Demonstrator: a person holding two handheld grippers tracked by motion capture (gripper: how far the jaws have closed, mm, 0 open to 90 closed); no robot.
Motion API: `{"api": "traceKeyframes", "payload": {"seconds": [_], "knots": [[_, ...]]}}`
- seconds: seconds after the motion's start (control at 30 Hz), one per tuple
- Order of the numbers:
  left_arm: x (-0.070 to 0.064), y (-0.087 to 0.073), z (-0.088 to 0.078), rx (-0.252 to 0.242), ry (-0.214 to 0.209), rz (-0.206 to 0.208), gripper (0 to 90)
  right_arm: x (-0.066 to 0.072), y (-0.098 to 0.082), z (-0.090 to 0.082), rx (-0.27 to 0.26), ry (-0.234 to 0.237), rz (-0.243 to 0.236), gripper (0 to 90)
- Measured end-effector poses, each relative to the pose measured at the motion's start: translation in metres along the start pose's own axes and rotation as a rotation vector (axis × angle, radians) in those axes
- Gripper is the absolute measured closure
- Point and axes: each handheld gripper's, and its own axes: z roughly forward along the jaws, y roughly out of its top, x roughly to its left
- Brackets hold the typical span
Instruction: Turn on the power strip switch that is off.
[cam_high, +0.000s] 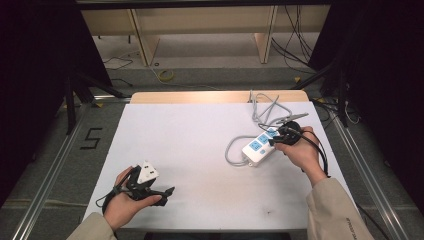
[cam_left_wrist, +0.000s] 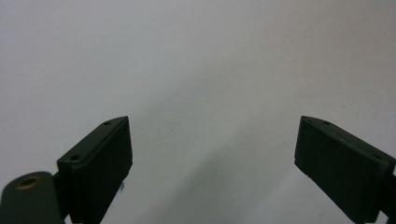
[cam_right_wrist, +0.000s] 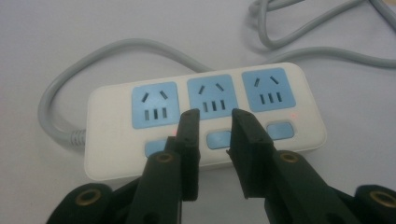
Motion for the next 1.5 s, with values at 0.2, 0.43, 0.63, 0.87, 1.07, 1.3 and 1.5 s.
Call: {"api": "traceKeyframes", "payload": {"seconds": [0.2,0.43,0.63,0.87,1.07,1.3,1.5], "knots": [[0.000,0.000,0.000,0.000,0.000,0.000,10.9,0.004,-0.002,-0.005,-0.015,0.004,-0.009,69.2],[0.000,0.000,0.000,0.000,0.001,0.000,11.0,0.004,-0.009,-0.010,-0.030,0.020,0.013,67.1],[0.000,0.000,0.000,0.002,0.002,0.001,10.9,0.005,-0.013,-0.016,-0.041,0.031,0.016,65.3],[0.000,0.000,0.000,0.001,0.003,0.001,11.0,0.008,-0.020,-0.026,-0.063,0.040,0.012,60.5],[0.000,0.000,0.000,0.000,0.004,-0.002,11.0,0.013,-0.028,-0.033,-0.078,0.047,0.010,55.5],[0.000,0.000,0.000,0.000,0.004,-0.002,10.9,0.014,-0.035,-0.037,-0.100,0.053,0.017,51.7],[0.000,0.000,0.000,0.000,0.003,0.001,11.0,0.014,-0.041,-0.039,-0.111,0.068,0.020,48.5]]}}
